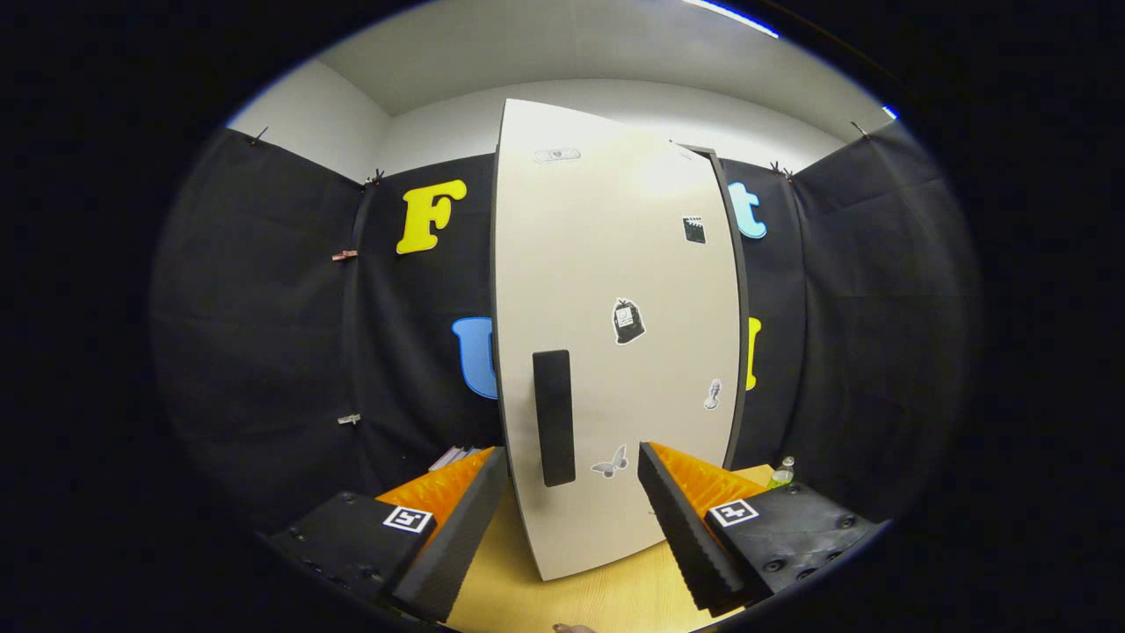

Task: Open the shoe cabinet door, grab the shoes and put them into the shoe cabinet, then close the shoe cabinet door.

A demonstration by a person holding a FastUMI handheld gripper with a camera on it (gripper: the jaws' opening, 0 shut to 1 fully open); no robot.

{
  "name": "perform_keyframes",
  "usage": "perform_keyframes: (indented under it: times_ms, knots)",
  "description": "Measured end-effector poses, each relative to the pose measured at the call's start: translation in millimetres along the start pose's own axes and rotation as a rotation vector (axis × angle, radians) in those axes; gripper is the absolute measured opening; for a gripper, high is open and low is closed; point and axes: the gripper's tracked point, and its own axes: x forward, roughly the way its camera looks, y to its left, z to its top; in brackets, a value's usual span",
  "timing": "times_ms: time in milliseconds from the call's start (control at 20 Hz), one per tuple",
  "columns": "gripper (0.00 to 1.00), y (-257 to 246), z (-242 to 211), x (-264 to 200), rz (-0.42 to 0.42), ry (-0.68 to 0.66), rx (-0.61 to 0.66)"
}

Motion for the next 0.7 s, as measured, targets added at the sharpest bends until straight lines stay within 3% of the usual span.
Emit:
perform_keyframes:
  times_ms: [250, 700]
  knots:
    - [0.98, 0.3, 3.7, -0.6, -0.004, -0.009, 0.033]
    - [0.98, 0.7, 7.0, 8.1, -0.023, -0.015, -0.028]
